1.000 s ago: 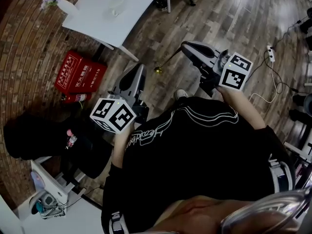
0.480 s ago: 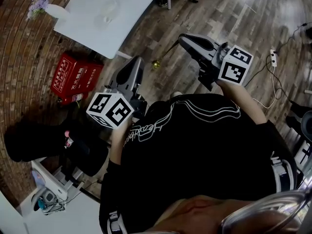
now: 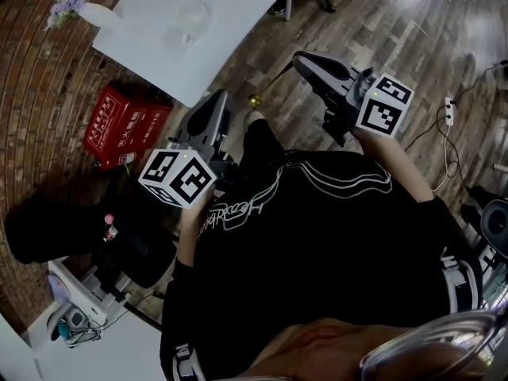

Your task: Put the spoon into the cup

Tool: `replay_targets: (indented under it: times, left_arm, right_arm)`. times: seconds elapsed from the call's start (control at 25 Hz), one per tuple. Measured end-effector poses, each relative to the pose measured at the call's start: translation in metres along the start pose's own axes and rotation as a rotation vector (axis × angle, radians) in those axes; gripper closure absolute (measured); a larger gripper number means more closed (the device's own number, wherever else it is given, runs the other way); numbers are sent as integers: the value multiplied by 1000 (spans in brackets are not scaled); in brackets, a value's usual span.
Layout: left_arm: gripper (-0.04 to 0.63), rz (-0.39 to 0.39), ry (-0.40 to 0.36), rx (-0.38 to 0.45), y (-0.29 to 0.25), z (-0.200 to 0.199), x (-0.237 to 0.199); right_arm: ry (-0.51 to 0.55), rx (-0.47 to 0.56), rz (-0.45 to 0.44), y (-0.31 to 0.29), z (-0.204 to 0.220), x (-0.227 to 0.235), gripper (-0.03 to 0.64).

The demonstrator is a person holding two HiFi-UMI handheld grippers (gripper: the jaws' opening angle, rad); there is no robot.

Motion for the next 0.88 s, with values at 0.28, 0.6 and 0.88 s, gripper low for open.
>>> replay_targets:
  times: [0.28,0.6,0.88]
  left_arm:
    - [588,10,18,-15,-30,-38,-66]
    - [588,8,6,-38,-58,-75,-134]
    - [588,1,15,-36,-69,-98,-177]
  right_arm:
    - [-12,-5,35,-60,-30,29,618]
    - [1,-2,68,-129,-57,53,618]
    - [10,-1,67,-176,-75,68,618]
Point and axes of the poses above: the fingertips, and each gripper's own axes: y backward along the fingers, x to its right, z out of its underside, the point moved 5 cm from there along y, backward along the fingers, and after that the axes turned 8 degrees about -y, right-handed, at the moved point
